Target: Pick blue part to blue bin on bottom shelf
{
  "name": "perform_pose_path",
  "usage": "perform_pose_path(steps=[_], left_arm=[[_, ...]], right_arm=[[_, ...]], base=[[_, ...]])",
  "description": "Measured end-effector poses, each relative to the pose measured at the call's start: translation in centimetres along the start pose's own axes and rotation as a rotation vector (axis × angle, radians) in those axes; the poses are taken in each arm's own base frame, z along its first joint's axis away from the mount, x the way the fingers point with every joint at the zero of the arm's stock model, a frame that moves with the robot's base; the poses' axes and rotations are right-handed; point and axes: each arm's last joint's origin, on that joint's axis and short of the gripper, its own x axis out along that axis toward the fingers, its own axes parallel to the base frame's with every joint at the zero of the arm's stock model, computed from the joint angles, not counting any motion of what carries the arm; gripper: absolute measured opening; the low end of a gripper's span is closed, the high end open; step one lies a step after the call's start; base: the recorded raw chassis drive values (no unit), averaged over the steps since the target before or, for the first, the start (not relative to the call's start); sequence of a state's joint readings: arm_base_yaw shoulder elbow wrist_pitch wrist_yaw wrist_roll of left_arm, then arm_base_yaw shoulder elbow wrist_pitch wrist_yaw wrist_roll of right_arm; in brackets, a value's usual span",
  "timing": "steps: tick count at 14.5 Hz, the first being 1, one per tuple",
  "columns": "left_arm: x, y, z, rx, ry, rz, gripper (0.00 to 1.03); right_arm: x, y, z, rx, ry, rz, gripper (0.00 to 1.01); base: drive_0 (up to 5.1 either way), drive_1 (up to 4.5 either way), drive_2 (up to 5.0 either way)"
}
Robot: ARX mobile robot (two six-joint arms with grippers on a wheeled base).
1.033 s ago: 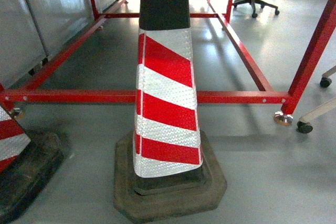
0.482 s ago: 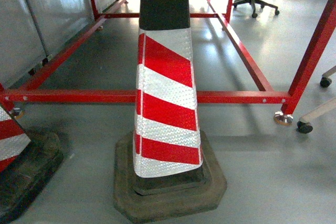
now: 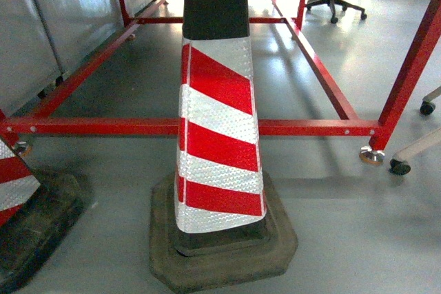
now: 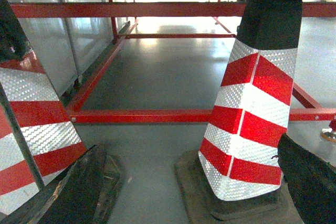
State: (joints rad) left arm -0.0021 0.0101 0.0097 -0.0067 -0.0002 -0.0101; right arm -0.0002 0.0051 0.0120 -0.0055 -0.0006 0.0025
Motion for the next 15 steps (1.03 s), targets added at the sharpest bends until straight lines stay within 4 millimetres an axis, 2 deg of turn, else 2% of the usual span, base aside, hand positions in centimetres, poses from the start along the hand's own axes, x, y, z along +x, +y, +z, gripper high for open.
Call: perform_pose_path(steps=[15], left_arm=[[0.0,0.01,0.02,0.01,-0.002,0.002,0.98]], right_arm=[[0.0,0.0,0.0,-0.001,0.0,0.0,0.98]], base=[[0.0,0.0,0.0]])
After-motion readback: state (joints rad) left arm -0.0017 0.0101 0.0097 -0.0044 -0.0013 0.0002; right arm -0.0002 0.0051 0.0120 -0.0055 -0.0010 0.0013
